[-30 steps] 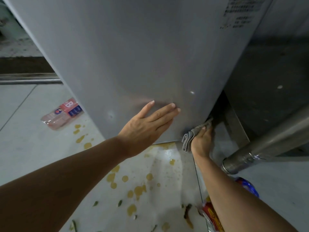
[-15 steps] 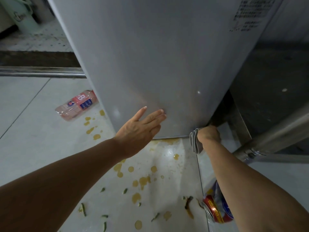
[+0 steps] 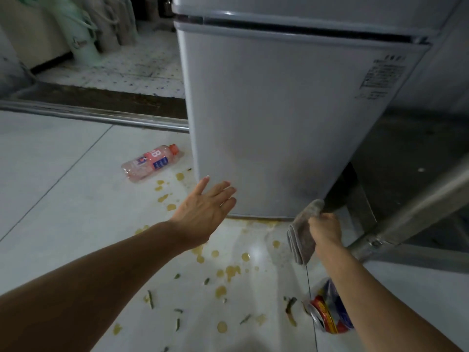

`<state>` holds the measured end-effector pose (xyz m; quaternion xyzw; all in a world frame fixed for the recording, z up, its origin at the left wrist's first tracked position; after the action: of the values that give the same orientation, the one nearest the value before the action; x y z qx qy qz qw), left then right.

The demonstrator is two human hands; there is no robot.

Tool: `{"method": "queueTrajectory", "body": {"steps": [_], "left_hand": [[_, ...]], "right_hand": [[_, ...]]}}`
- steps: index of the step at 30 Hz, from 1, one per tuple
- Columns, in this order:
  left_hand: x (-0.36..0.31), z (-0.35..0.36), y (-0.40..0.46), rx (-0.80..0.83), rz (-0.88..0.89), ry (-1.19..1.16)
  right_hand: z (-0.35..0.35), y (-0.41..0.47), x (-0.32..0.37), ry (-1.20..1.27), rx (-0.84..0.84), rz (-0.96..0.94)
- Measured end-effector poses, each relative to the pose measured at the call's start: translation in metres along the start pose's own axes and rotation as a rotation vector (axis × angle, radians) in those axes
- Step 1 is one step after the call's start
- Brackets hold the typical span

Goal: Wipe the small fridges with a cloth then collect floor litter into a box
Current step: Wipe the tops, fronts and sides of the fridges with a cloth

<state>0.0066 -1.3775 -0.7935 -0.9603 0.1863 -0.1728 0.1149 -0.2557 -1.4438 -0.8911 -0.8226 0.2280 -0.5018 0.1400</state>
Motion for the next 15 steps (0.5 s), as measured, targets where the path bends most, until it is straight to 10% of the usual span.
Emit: {"method": "queueTrajectory", "body": {"steps": [15], "left_hand": [[0.063,0.046,-0.031,0.013,-0.189,-0.269]], "right_hand": [[0.156,-0.028,0.018,-0.062,0.332,0.019]]}}
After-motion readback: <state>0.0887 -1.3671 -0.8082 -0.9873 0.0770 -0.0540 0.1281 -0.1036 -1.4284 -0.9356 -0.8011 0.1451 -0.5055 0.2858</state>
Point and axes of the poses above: each hand's wrist, its own y-axis towards the middle knuckle, its own z-axis out of the palm, x = y × z, the point moved 10 cm from there along y, towards the middle knuckle, and after that the axes turned 15 degrees about x, right-handed, at the moved point
